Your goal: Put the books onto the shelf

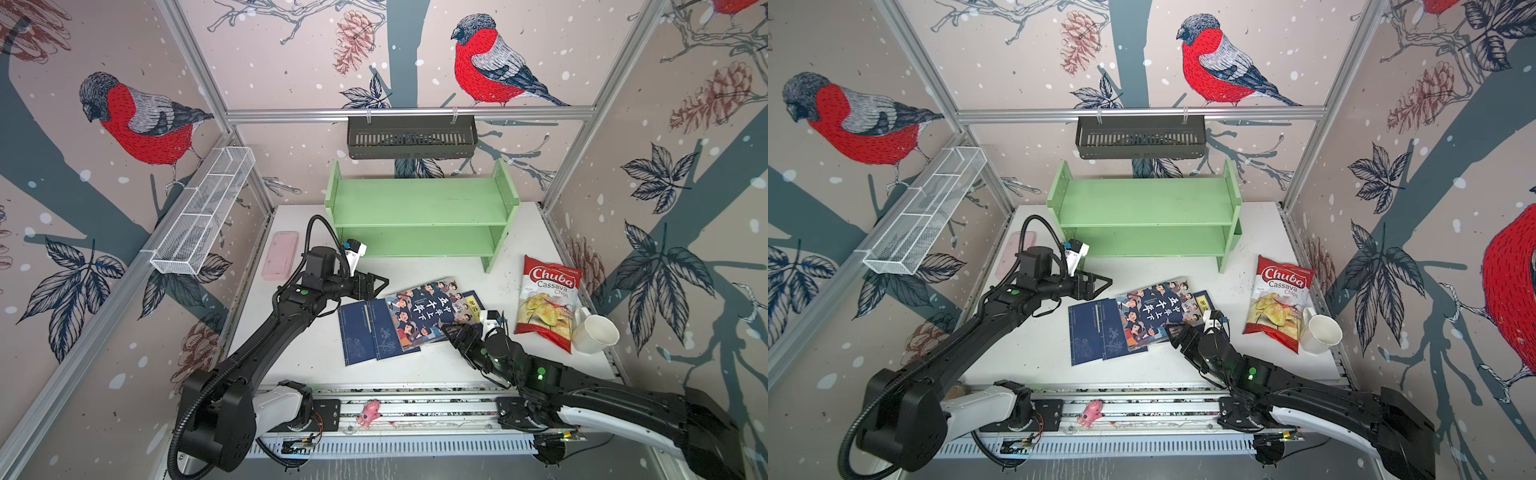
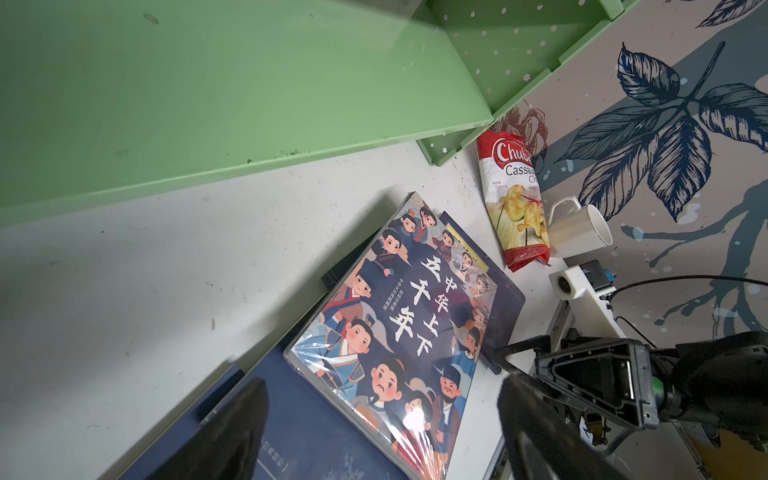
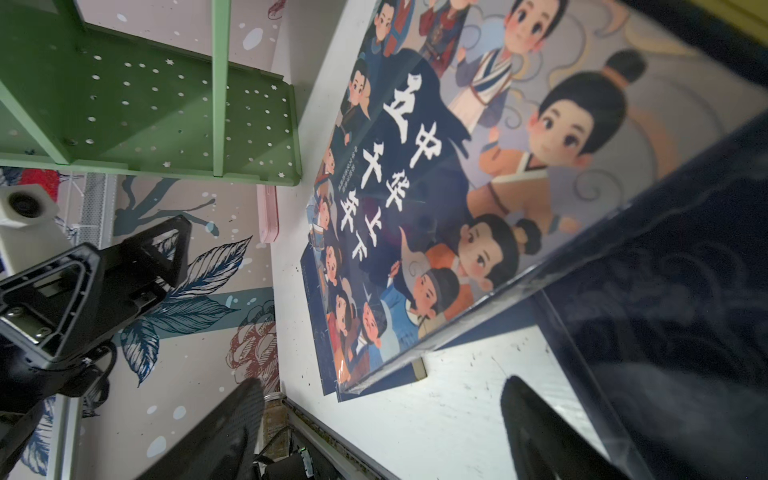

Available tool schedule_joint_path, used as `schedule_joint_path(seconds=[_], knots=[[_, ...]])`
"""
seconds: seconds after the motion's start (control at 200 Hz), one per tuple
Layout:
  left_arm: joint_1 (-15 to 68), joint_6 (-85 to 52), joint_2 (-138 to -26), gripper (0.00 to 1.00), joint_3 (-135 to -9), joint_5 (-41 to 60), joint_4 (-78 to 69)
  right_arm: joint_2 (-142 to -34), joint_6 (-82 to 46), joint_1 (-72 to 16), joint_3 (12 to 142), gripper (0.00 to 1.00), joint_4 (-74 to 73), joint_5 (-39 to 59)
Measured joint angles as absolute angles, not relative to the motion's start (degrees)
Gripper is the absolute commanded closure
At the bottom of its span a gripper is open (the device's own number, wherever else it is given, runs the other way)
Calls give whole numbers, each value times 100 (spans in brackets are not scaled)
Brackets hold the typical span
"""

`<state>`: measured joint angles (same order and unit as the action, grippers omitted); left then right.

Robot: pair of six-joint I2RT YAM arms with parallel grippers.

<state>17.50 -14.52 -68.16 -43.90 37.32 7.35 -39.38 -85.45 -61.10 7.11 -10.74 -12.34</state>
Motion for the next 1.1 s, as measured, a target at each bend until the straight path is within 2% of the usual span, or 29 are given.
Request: schedule_joint_path(seconds=[0.705,1.101], knots=[[1885,-1772,-6676,15,-4014,3730,513,-3645,-8558,-6230,224,12,-1551,-1450],[2357,-1505,-7006,16,-4062,3415,377,-3935,-8571,-6418,158,13,-1870,-1695]])
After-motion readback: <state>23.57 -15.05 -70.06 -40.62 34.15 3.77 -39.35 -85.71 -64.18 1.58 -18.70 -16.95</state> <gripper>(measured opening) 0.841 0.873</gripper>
